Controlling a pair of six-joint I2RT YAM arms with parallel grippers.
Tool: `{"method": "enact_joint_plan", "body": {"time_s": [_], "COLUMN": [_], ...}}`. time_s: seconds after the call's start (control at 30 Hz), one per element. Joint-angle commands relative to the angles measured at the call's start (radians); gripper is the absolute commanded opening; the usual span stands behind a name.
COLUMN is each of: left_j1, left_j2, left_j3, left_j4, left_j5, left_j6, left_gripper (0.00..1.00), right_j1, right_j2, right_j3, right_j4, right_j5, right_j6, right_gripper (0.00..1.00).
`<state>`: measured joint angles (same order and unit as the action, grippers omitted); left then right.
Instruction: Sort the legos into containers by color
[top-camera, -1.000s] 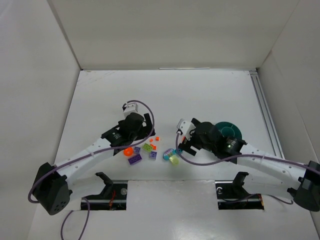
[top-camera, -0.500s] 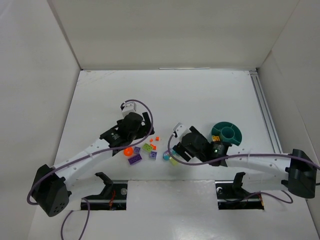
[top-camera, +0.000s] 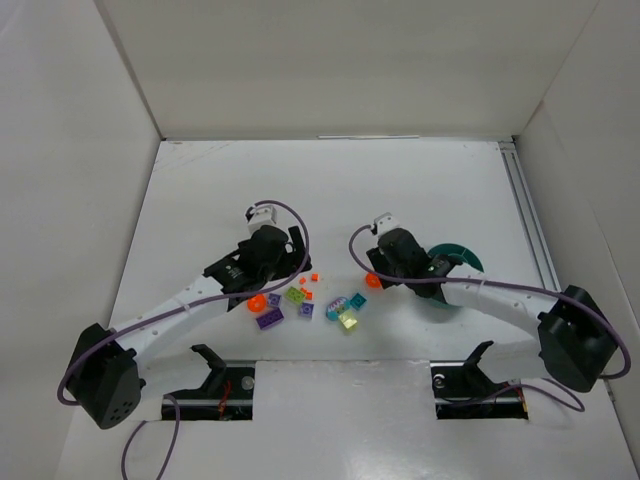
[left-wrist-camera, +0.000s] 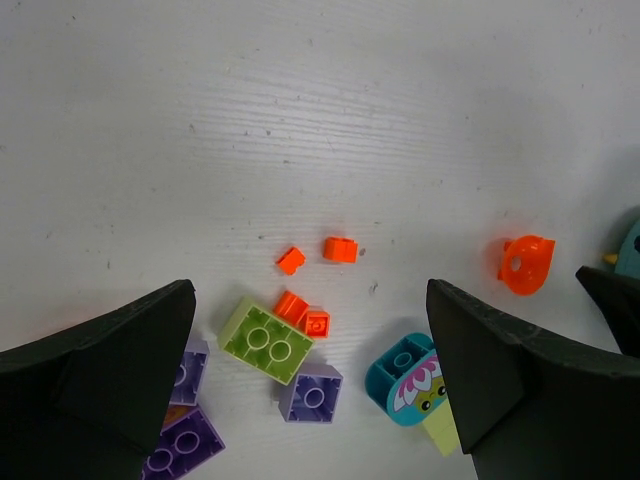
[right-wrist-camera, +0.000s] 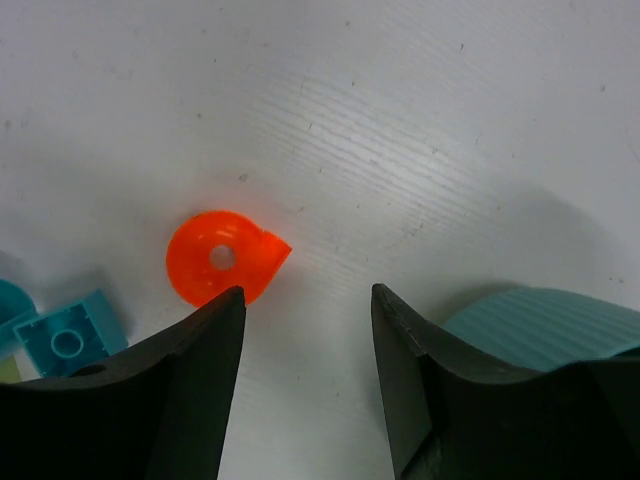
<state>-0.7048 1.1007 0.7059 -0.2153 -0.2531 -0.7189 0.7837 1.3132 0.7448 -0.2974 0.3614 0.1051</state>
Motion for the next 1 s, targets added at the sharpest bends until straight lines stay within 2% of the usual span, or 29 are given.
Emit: {"method": "enact_joint_plan", "body": {"time_s": [0.0,0.17,0.3,0.63,0.97], "left_j1": [0.005,0.005,0.005,0.005,0.005], "left_j2": [-0.018,-0.018,-0.027,-0.026,-0.007], "left_j3": [-0.022,-0.022,-0.031,-0.042,-0.033], "left_j4": [0.045,0.056,0.056,0.056,0.056], "left_j5": [0.021,0.041,0.041,0.041,0.041], "left_j6": [0.009,0.019,0.019,0.019,0.019], "left_gripper": [1.00,1.00,1.00,1.00,1.00], "right_j1": [-0.063,-0.074,-0.118,-0.118,-0.118], "right_j2": [-0.002,0.050,0.100,0.141,0.150], "right_j3": [-0.018,-0.009,0.001,-0.042,-0.090], "right_j4": [0.170,0.195,0.210,0.251,0.265], "right_j5": [-0.166,-0.180,-0.248,-0.326,-0.318], "right_j6": [-0.036,-0.036,-0.045,-0.045,-0.005], "right_gripper": [0.58,0.52,0.50,0.49,0.48]}}
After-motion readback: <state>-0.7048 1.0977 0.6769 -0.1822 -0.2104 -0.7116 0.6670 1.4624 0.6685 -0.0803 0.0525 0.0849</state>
